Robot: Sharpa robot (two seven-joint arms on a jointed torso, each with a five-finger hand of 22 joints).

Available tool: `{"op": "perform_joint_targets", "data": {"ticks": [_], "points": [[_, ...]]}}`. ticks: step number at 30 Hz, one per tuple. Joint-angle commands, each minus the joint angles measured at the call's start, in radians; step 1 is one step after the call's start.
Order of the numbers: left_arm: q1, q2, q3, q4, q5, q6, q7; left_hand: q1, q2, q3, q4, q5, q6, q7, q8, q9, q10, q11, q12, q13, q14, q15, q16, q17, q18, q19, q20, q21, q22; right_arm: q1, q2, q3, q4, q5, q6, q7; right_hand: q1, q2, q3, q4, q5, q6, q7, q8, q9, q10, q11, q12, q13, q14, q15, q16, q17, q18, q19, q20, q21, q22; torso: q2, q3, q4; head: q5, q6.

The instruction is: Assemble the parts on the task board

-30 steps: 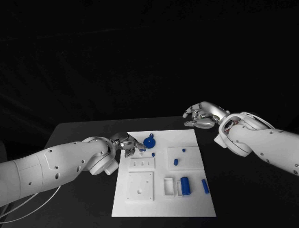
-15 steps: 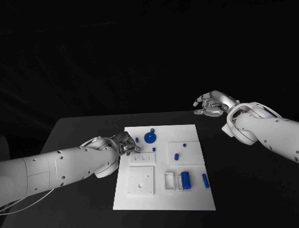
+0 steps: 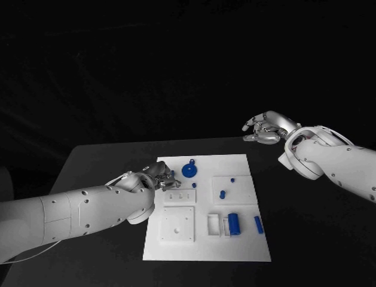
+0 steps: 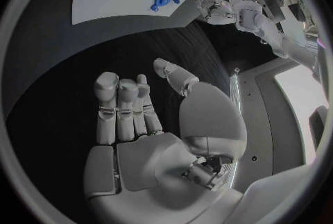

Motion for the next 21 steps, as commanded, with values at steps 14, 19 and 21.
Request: {"op": "perform_joint_targets", "data": {"ticks": [14, 19, 21], "points": [[-0.024, 0.032, 0.001, -0.026, -0.033, -0.020, -0.026, 0.015, 0.001, 0.020, -0.006, 0.084, 0.132, -0.053, 0.008, 0.005, 0.055, -0.046, 0.014, 0.006, 0.071, -0.084, 0.011, 0.005, 0.025, 0.012, -0.111, 0.011, 0.005, 0.001, 0.006, 0.001, -0.001, 0.003, 0.016, 0.004, -0.002, -0.007, -0.001, 0.008, 0.018, 0.001, 0.007, -0.005, 0.000, 0.001, 0.005, 0.006, -0.002, 0.006, 0.003, -0.004, 0.002, 0.114, 0.002, -0.005, -0.005, 0.016, -0.001, 0.0007, 0.0004, -0.001, -0.013], [-0.029, 0.034, 0.001, -0.028, -0.019, -0.010, -0.024, 0.013, 0.002, 0.019, -0.005, 0.085, 0.133, -0.053, 0.009, 0.005, 0.055, -0.046, 0.016, 0.007, 0.071, -0.084, 0.012, 0.006, 0.025, 0.013, -0.111, 0.012, 0.005, 0.001, 0.007, 0.001, -0.002, 0.003, 0.018, 0.003, -0.002, -0.007, -0.001, 0.008, 0.020, 0.001, 0.007, -0.006, 0.000, 0.001, 0.005, 0.006, -0.002, 0.006, 0.003, -0.004, 0.002, 0.114, 0.002, -0.005, -0.005, 0.016, -0.001, 0.0003, 0.0001, -0.001, -0.015], [-0.031, 0.036, 0.001, -0.030, -0.007, -0.005, -0.022, 0.013, 0.003, 0.019, -0.005, 0.085, 0.134, -0.053, 0.009, 0.006, 0.055, -0.046, 0.017, 0.008, 0.071, -0.084, 0.013, 0.006, 0.025, 0.013, -0.111, 0.012, 0.005, 0.001, 0.007, 0.001, -0.002, 0.003, 0.019, 0.003, -0.002, -0.007, -0.001, 0.008, 0.021, 0.001, 0.007, -0.006, 0.000, 0.001, 0.005, 0.006, -0.002, 0.006, 0.003, -0.004, 0.002, 0.114, 0.002, -0.005, -0.005, 0.016, -0.001, 0.0000, 0.0006, -0.001, -0.015]]}}
